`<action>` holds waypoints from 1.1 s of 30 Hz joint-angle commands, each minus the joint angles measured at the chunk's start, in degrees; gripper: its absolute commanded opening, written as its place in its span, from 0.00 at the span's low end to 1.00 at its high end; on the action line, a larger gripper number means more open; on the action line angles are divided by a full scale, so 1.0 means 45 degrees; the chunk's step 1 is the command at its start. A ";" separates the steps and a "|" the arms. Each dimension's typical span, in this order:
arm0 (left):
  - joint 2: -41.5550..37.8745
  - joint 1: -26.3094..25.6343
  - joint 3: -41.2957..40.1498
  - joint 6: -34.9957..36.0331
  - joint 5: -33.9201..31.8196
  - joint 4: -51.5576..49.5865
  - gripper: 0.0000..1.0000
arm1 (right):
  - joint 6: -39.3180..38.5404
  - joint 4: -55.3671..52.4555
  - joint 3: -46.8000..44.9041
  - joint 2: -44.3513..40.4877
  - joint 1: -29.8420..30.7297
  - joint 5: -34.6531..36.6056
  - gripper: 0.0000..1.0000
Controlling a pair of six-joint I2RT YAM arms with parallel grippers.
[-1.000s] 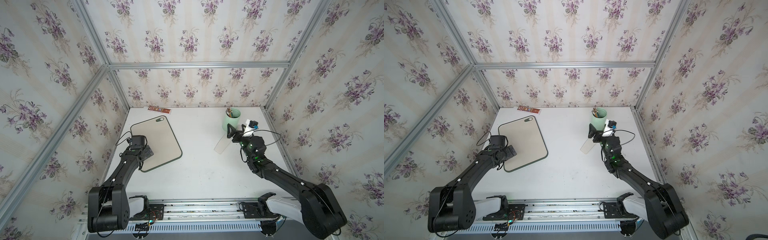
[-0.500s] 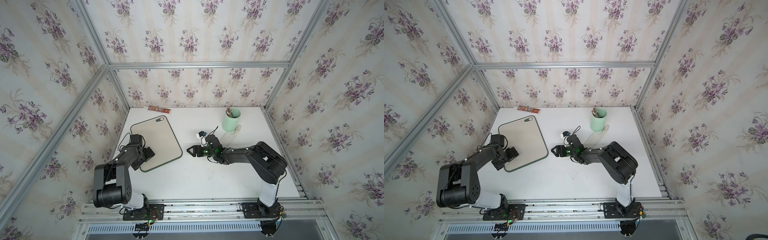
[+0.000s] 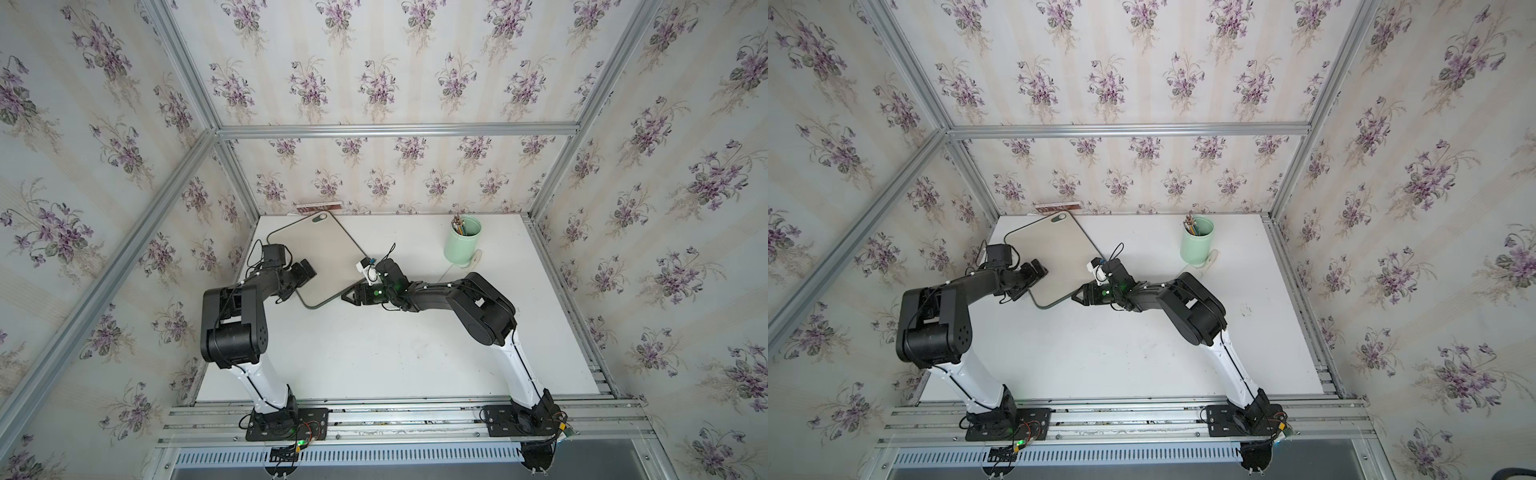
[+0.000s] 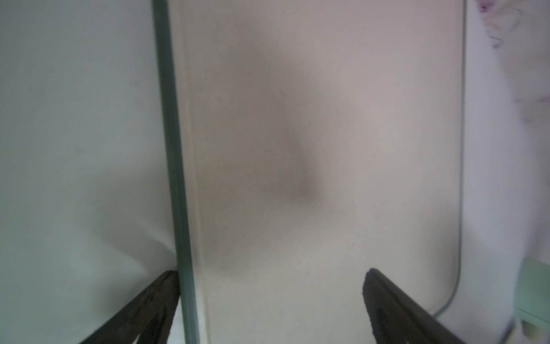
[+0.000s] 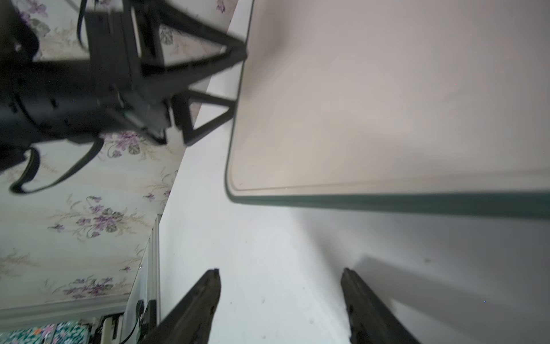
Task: Align the knife with the edge of the cutting board
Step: Adjust the work surface at the center of the board.
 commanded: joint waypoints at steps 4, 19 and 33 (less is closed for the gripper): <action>0.1122 -0.0389 0.0919 0.0432 0.2118 -0.2252 0.99 | 0.0108 -0.0536 -0.1332 -0.0369 0.0033 -0.0887 0.68; 0.0502 -0.0733 0.0216 0.0883 0.1088 -0.2509 0.99 | -0.2273 -0.2903 -0.1379 -0.2296 -0.2388 0.2237 0.73; 0.0436 -0.0730 -0.0042 0.0998 0.0871 -0.2556 0.99 | -0.4068 -0.6584 0.6582 0.2330 -0.3165 0.4373 0.81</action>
